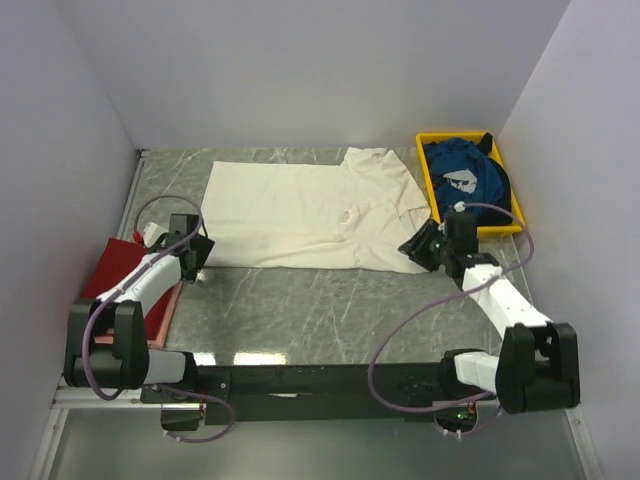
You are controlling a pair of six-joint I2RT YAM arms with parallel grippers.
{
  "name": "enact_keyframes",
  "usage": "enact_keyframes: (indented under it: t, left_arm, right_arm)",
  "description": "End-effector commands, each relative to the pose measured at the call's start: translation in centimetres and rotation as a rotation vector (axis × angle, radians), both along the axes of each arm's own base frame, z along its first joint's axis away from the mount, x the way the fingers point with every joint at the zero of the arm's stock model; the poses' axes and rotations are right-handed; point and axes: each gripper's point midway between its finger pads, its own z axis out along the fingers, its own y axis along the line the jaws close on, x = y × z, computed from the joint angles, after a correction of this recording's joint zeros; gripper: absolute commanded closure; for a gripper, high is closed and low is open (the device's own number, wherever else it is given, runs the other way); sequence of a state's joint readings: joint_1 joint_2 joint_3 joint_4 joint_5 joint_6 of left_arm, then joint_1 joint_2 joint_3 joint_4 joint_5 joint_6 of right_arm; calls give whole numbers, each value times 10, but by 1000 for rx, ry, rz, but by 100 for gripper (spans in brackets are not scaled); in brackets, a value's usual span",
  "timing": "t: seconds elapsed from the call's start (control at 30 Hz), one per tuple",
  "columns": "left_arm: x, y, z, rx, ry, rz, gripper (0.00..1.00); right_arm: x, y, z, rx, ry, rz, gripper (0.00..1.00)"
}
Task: Fold and stack the t-shirts
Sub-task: Fold the tshirt
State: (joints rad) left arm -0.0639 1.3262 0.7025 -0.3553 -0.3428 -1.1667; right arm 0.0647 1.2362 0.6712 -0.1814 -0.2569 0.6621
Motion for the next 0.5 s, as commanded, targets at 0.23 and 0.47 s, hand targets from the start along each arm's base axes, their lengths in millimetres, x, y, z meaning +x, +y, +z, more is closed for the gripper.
enact_keyframes:
  t: [0.23, 0.47]
  left_arm:
    - [17, 16, -21, -12, -31, 60, 33]
    - [14, 26, -30, 26, -5, 91, 46]
  right_arm:
    - [-32, -28, -15, 26, -30, -108, 47]
    - [-33, -50, -33, 46, 16, -173, 46]
